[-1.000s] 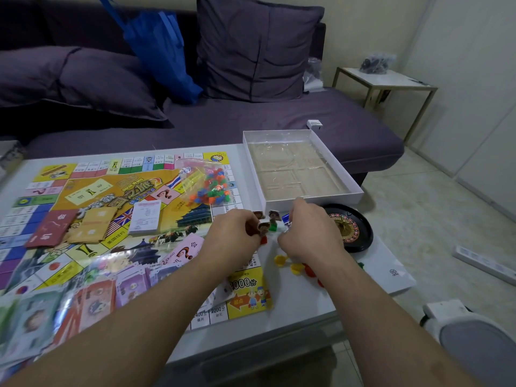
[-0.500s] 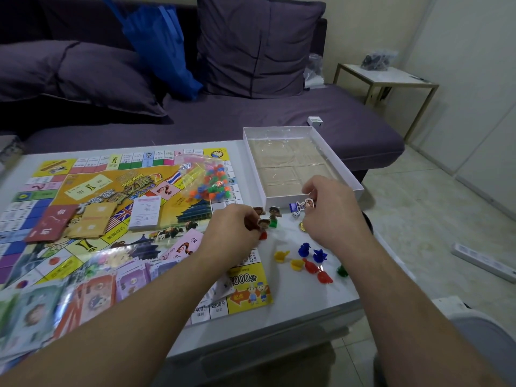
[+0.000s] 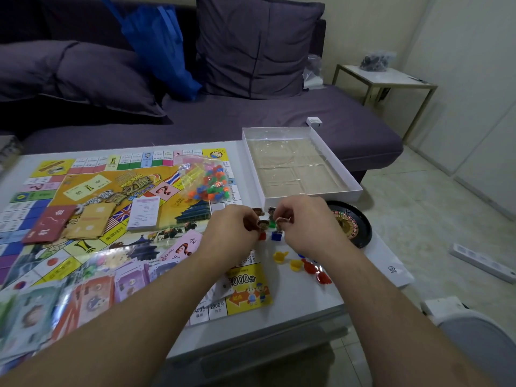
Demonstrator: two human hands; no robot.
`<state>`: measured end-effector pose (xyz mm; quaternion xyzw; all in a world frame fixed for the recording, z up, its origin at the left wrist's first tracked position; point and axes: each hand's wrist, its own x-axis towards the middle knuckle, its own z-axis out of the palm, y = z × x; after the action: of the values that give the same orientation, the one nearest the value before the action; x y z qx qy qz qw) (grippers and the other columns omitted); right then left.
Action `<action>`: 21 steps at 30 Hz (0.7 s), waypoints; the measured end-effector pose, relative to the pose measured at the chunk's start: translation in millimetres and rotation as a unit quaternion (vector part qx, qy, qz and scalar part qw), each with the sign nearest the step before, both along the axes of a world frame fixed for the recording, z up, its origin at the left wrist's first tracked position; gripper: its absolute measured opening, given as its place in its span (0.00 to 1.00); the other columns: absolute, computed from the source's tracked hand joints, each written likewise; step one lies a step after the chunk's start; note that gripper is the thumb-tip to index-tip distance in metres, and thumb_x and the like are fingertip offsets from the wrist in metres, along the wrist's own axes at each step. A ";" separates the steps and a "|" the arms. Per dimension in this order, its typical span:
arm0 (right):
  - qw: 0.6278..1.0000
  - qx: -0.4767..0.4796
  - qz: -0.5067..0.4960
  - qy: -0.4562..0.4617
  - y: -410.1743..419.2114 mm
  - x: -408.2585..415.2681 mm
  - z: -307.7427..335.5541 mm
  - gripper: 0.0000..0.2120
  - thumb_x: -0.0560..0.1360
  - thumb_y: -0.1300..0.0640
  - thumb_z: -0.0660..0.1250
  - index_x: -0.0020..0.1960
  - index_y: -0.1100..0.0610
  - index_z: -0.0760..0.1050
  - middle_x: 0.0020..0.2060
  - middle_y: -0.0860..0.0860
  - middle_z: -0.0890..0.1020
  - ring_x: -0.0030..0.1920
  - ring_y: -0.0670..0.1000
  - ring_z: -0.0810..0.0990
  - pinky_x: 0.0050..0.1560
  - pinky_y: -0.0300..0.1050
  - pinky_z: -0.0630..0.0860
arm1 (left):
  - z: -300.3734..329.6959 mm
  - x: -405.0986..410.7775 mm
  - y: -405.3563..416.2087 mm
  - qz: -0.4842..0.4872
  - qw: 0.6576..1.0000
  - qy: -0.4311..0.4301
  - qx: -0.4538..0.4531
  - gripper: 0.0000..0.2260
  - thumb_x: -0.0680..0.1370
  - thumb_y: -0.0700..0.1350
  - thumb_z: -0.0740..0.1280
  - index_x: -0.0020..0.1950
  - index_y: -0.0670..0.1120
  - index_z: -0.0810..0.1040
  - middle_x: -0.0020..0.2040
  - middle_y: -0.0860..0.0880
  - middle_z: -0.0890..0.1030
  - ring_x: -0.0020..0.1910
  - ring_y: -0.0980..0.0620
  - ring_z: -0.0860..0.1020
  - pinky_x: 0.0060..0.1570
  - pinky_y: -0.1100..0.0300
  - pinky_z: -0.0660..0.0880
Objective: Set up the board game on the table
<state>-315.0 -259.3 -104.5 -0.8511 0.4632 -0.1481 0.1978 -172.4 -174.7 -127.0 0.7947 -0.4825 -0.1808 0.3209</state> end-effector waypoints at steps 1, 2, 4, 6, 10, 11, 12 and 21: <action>1.000 0.000 0.005 0.001 0.9 0.7 -1.2 0.14 0.74 0.63 0.72 0.50 0.44 0.84 0.47 0.47 0.84 0.44 0.49 0.83 0.44 0.52 0.86 | 0.2 0.0 0.3 0.000 1.000 -0.002 -0.001 0.08 0.77 0.42 0.75 0.56 0.50 0.87 0.52 0.51 0.86 0.47 0.54 0.78 0.47 0.63 0.72; 1.000 0.000 0.009 0.003 1.2 0.5 -1.2 0.14 0.74 0.64 0.72 0.50 0.45 0.84 0.47 0.47 0.84 0.45 0.49 0.83 0.44 0.53 0.86 | 0.4 -0.2 0.5 0.001 1.000 -0.001 0.000 0.08 0.77 0.42 0.75 0.55 0.50 0.87 0.52 0.51 0.86 0.47 0.54 0.78 0.46 0.63 0.72; 1.000 0.008 0.012 0.015 -1.2 -3.4 2.8 0.16 0.73 0.65 0.72 0.51 0.45 0.84 0.47 0.44 0.84 0.46 0.47 0.82 0.47 0.51 0.85 | 0.8 -0.3 0.6 0.002 1.000 0.003 0.000 0.08 0.77 0.43 0.75 0.55 0.51 0.87 0.51 0.51 0.86 0.47 0.54 0.79 0.46 0.63 0.73; 0.999 0.026 -0.002 0.019 -7.1 -11.2 9.8 0.20 0.72 0.69 0.69 0.54 0.46 0.83 0.47 0.42 0.83 0.48 0.45 0.81 0.51 0.47 0.84 | 0.9 0.1 0.8 0.000 1.000 0.009 0.003 0.07 0.77 0.43 0.75 0.54 0.51 0.87 0.51 0.51 0.86 0.47 0.55 0.80 0.46 0.64 0.73; 0.998 0.022 -0.059 0.027 -17.8 -26.7 16.4 0.21 0.72 0.72 0.67 0.52 0.47 0.81 0.49 0.44 0.83 0.48 0.47 0.82 0.51 0.48 0.84 | 1.1 1.1 2.3 0.000 1.000 0.016 0.008 0.08 0.77 0.42 0.74 0.55 0.50 0.86 0.49 0.52 0.85 0.48 0.54 0.81 0.44 0.66 0.74; 0.997 0.020 -0.062 0.048 -18.4 -27.2 15.6 0.20 0.72 0.71 0.67 0.53 0.47 0.81 0.50 0.46 0.84 0.48 0.48 0.82 0.51 0.50 0.84 | 1.0 1.0 2.4 0.001 1.000 0.018 0.008 0.08 0.77 0.42 0.74 0.55 0.50 0.86 0.49 0.52 0.85 0.48 0.54 0.81 0.43 0.66 0.74; 0.996 0.021 -0.059 0.071 -18.0 -26.8 14.2 0.20 0.73 0.70 0.66 0.55 0.47 0.81 0.51 0.47 0.84 0.49 0.49 0.83 0.51 0.51 0.85 | 1.0 0.5 2.3 0.002 1.000 0.020 0.009 0.08 0.77 0.42 0.74 0.56 0.50 0.86 0.49 0.52 0.85 0.48 0.54 0.81 0.42 0.66 0.74; 0.986 0.040 -0.001 0.162 -8.8 -15.2 8.5 0.19 0.77 0.66 0.64 0.65 0.54 0.80 0.58 0.55 0.84 0.56 0.57 0.82 0.58 0.56 0.83 | 1.4 -4.3 0.0 0.004 1.000 0.012 -0.005 0.09 0.79 0.45 0.73 0.59 0.51 0.85 0.52 0.53 0.86 0.48 0.55 0.79 0.46 0.64 0.72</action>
<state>-330.3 -268.1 -96.0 -0.8545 0.4960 0.0103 0.1538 -176.7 -174.6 -125.7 0.7930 -0.4762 -0.1868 0.3310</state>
